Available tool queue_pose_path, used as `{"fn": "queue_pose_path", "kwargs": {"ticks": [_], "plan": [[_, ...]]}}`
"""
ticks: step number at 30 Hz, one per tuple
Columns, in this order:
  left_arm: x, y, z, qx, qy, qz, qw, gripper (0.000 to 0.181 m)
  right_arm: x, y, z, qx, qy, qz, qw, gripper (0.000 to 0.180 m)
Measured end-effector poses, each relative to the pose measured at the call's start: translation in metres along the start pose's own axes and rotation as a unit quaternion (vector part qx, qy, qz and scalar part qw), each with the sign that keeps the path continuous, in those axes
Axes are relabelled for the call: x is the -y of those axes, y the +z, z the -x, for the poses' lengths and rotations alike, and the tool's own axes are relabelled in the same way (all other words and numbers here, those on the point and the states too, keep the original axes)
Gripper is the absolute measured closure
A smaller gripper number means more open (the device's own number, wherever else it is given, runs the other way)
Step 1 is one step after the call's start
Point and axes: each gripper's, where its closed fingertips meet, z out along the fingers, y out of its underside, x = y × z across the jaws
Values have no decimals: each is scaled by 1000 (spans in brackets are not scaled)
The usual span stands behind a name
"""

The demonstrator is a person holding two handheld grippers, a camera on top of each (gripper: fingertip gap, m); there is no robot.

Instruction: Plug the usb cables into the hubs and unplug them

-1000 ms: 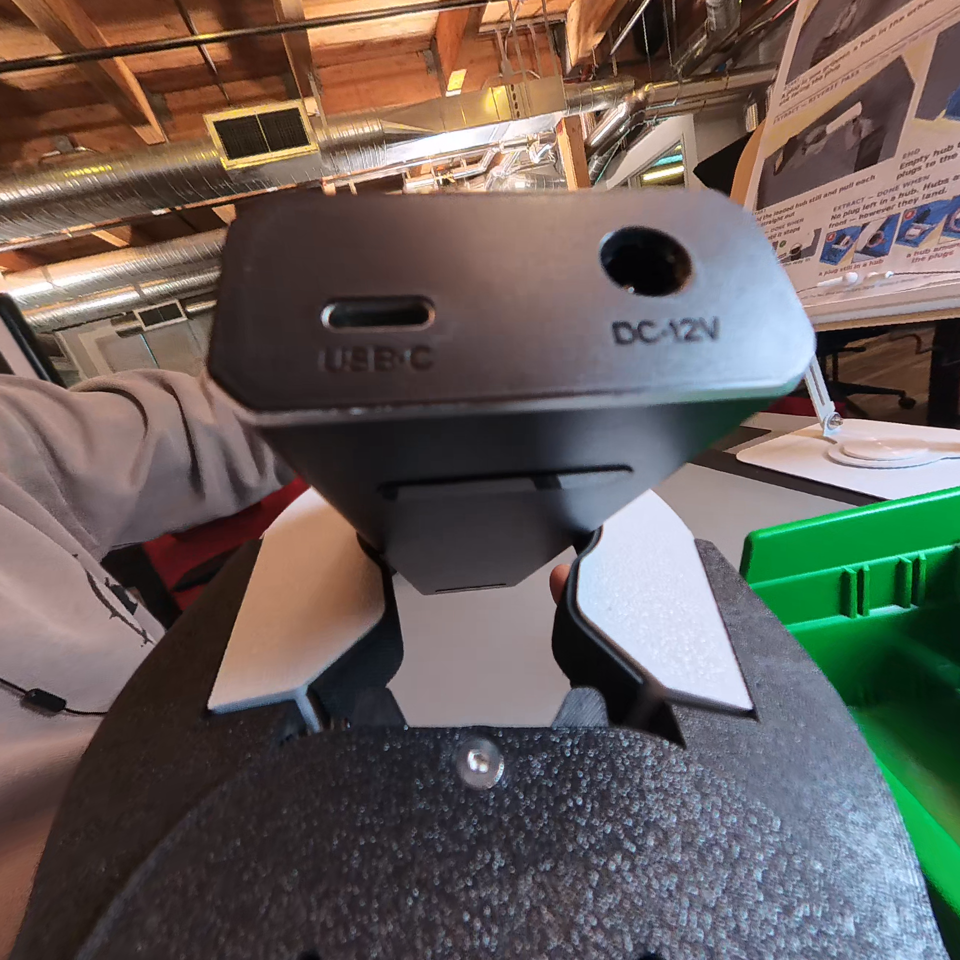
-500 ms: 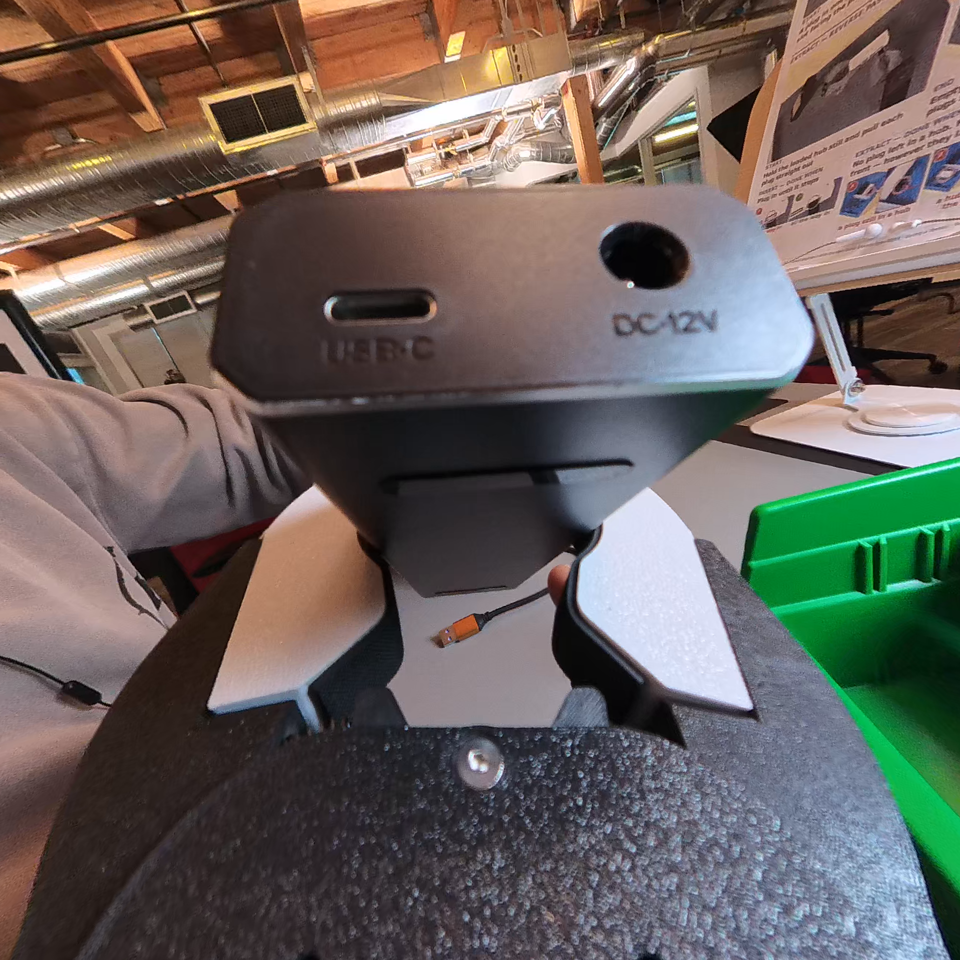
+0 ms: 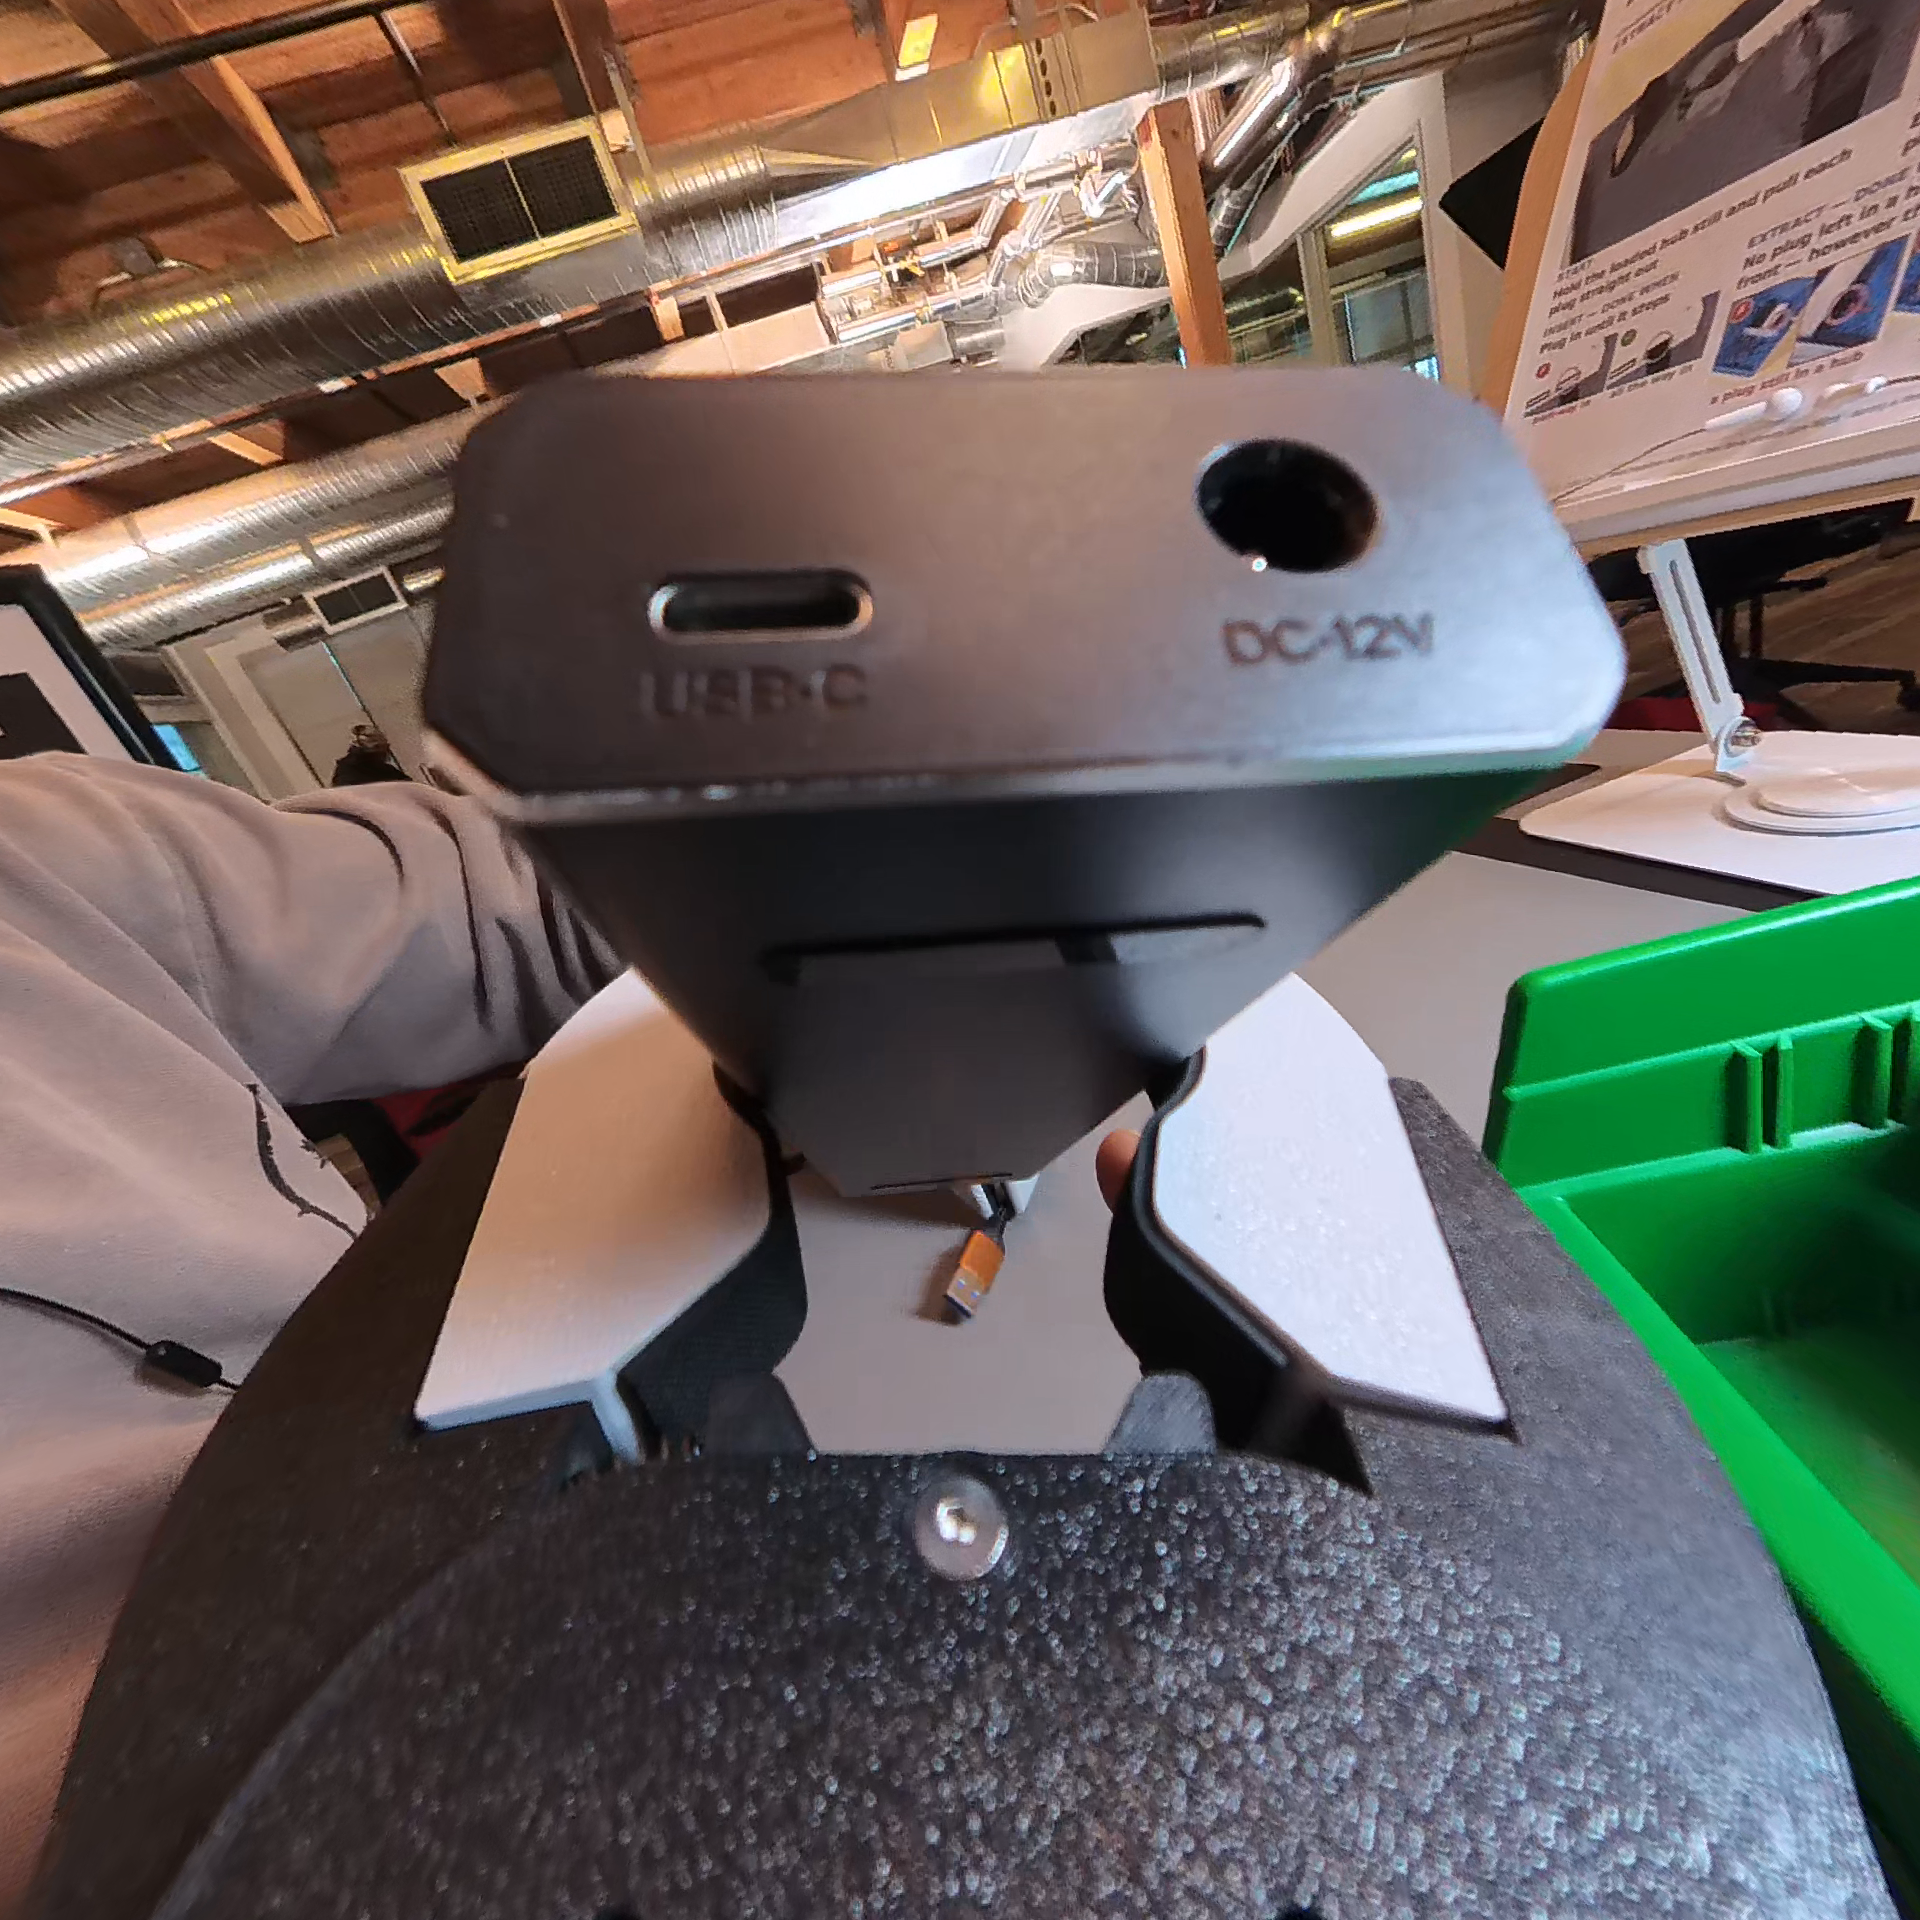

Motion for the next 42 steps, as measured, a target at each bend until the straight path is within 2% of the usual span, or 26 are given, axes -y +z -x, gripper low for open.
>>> {"fn": "queue_pose_path", "kwargs": {"ticks": [3, 6, 12, 16, 22, 27, 33, 38, 42], "plan": [[7, -8, -1, -22, -75, -79, 994, 176, 0, -1, -1, -1, 2, -1, 1000, 107], [14, -15, -2, -27, -109, -142, 983, 176, -3, 0, -1, 4, 6, 5, 1000, 108], [20, -23, -4, -5, -117, -200, 973, 176, -13, 4, 1, 14, 4, 25, 1000, 108], [19, -23, 2, 45, -113, -209, 970, 176, -23, 5, 2, 30, 3, 46, 998, 108], [31, -36, 8, 77, -136, -288, 945, 176, -29, 5, 23, 107, 14, 42, 993, 108], [47, -55, -1, 85, -120, -345, 927, 176, -39, 8, 30, 126, 6, 68, 990, 108], [52, -47, -5, 83, -117, -338, 930, 176, -48, 11, 28, 116, 3, 90, 989, 108], [17, -15, -2, 91, -152, -192, 965, 175, -49, 9, 22, 96, -13, 102, 990, 108], [16, -7, -9, 71, -162, -167, 970, 158, -42, 4, 15, 75, -35, 105, 991, 108]]}}
